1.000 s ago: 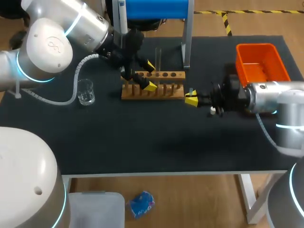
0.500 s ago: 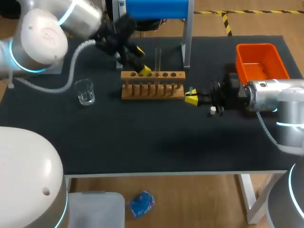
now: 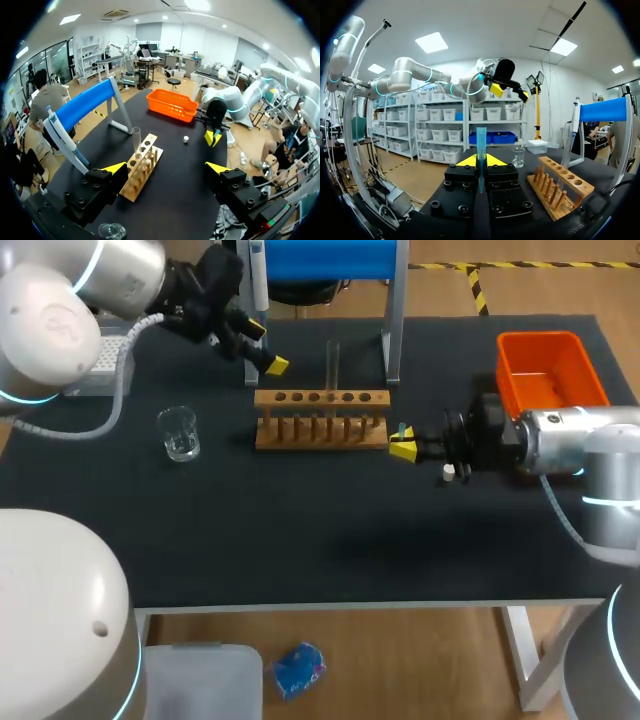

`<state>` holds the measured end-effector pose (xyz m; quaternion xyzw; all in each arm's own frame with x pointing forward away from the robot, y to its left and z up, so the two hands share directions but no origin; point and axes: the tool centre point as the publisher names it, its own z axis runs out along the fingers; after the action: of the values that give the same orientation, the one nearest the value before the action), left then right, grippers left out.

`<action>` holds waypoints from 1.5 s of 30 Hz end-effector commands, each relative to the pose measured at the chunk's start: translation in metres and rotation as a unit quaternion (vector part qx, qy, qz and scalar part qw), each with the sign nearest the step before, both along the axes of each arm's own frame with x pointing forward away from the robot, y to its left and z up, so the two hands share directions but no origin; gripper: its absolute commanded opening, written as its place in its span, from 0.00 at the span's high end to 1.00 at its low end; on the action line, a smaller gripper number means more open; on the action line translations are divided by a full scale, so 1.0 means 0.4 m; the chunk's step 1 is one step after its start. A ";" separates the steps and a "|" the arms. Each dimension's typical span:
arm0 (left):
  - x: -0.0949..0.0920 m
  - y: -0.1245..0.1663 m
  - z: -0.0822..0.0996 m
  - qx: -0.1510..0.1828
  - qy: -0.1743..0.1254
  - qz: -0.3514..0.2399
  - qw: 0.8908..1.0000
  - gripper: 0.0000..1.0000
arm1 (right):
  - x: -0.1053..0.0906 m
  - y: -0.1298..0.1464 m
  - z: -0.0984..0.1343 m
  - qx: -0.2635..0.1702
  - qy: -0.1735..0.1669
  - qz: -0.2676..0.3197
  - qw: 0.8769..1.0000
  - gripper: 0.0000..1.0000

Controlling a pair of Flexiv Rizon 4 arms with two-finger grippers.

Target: Invert the test tube, pick up the pipette, mount the tip to pipette, aspirate from beaker and dispense into the tube, eject the tip, return the pipette, and cap with the stopper.

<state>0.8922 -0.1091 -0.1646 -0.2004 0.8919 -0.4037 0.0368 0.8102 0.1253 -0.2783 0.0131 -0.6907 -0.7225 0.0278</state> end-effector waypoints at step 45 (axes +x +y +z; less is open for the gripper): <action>0.321 0.046 -0.068 -0.103 -0.244 0.289 0.920 0.00 | -0.002 0.000 -0.001 0.000 0.000 -0.001 1.000 1.00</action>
<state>1.0209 -0.0876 -0.1910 -0.3411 0.7150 -0.5071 0.3394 0.8102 0.1253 -0.2783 0.0131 -0.6907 -0.7225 0.0278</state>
